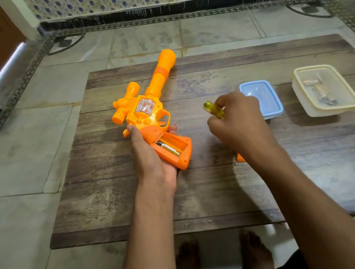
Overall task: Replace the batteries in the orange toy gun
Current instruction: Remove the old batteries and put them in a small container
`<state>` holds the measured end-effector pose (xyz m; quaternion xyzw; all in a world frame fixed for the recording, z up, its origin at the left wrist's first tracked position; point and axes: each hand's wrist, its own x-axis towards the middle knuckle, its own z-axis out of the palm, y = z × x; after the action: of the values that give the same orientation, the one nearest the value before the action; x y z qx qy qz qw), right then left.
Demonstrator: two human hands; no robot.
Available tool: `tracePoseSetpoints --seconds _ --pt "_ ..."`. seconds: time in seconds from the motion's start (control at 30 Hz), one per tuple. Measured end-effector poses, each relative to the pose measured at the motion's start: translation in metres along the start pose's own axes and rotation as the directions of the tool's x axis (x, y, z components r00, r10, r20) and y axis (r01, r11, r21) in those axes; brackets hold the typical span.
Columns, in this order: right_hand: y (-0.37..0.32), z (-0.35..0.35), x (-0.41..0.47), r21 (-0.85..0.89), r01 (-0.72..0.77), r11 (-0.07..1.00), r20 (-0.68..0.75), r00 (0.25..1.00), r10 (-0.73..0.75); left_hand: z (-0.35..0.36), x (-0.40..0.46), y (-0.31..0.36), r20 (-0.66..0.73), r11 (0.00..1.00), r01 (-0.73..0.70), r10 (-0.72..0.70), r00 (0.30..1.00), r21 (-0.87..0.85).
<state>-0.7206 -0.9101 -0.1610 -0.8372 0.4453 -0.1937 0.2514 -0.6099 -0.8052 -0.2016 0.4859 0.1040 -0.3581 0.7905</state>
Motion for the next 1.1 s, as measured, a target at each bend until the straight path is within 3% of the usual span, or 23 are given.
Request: tracePoseSetpoints --seconds 0.37,0.6,1.1 --pt "0.002 0.013 0.004 -0.248 -0.098 0.964 0.04 0.993 0.112 0.0 -0.004 0.001 -0.004 1.0 -0.014 0.014 1.0 0.011" --pt "0.001 0.01 0.001 -0.255 -0.108 0.961 0.056 0.99 0.127 0.0 -0.005 0.002 0.003 1.0 0.002 -0.002 1.0 0.003" --pt "0.007 0.008 0.009 -0.299 0.029 0.954 0.075 0.997 -0.007 0.0 -0.004 0.001 0.004 1.0 0.005 -0.005 1.0 0.019"
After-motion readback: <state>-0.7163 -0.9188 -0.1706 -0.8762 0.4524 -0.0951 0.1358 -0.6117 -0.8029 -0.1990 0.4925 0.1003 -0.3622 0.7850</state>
